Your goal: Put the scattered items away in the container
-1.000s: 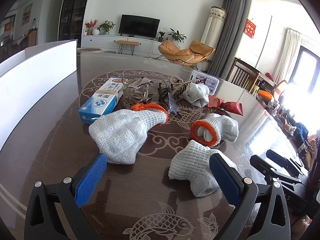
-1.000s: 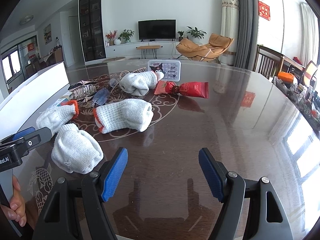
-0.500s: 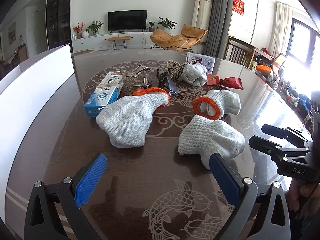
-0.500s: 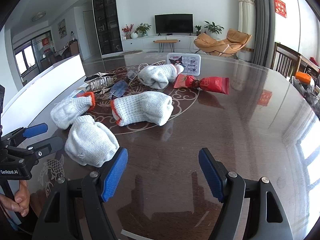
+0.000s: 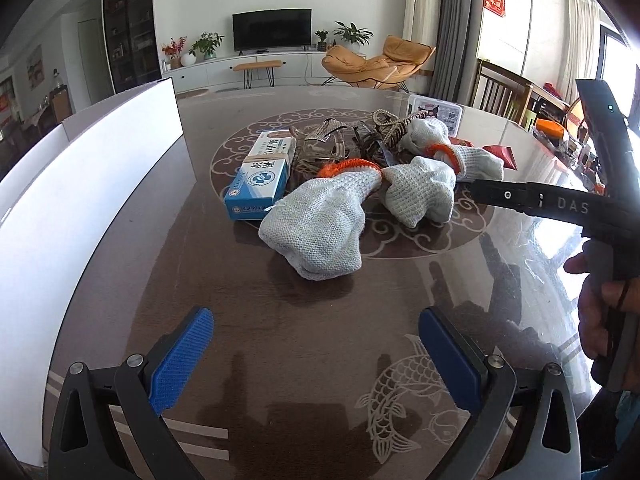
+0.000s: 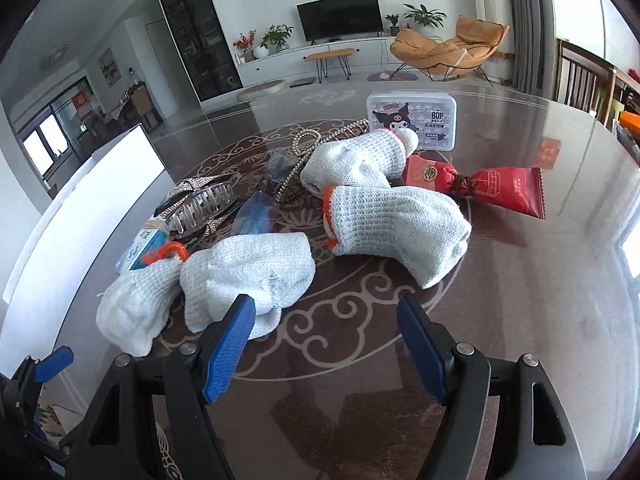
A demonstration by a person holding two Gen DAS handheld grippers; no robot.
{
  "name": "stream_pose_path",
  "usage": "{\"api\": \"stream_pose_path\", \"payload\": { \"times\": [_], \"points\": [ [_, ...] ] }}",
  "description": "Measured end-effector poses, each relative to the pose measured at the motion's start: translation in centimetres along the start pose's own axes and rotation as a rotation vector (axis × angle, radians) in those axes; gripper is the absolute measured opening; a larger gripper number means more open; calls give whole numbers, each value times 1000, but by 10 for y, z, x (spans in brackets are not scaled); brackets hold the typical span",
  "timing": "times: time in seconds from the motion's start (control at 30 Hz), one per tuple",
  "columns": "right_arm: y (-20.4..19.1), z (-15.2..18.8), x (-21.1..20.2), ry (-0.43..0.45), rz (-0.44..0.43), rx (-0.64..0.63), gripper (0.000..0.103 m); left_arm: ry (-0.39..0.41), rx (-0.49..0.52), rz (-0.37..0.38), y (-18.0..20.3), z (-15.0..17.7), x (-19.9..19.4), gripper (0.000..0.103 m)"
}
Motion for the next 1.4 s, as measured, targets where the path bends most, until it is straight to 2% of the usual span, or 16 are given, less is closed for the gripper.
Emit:
{"api": "stream_pose_path", "payload": {
  "times": [0.13, 0.23, 0.4, 0.7, 0.83, 1.4],
  "points": [
    [3, 30, -30, -18, 69, -112, 74, -42, 71, -3, 21, -3, 14, 103],
    [20, 44, -38, -33, 112, -106, 74, -96, 99, -22, 37, -3, 28, 103],
    [38, 43, -37, -26, 151, -66, 74, -128, 29, -20, 41, -9, 38, 103],
    [41, 42, -30, -55, 176, -53, 75, -122, -45, -80, 30, -15, 46, 103],
    [36, 44, -25, -75, 228, -93, 75, -120, -47, -81, 30, -14, 46, 103],
    [37, 45, -25, -73, 220, -86, 76, -120, -47, -81, 30, -14, 46, 103]
  ]
}}
Point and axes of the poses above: each gripper's, at about its wrist camera, not at the fingertips, and x roughly the way its jaws point, y to its right, z to its underside, the point moved 4 cm from there along x, roughly the way its jaws point, and after that the axes turned 11 degrees about -z, right-handed, at the moved point
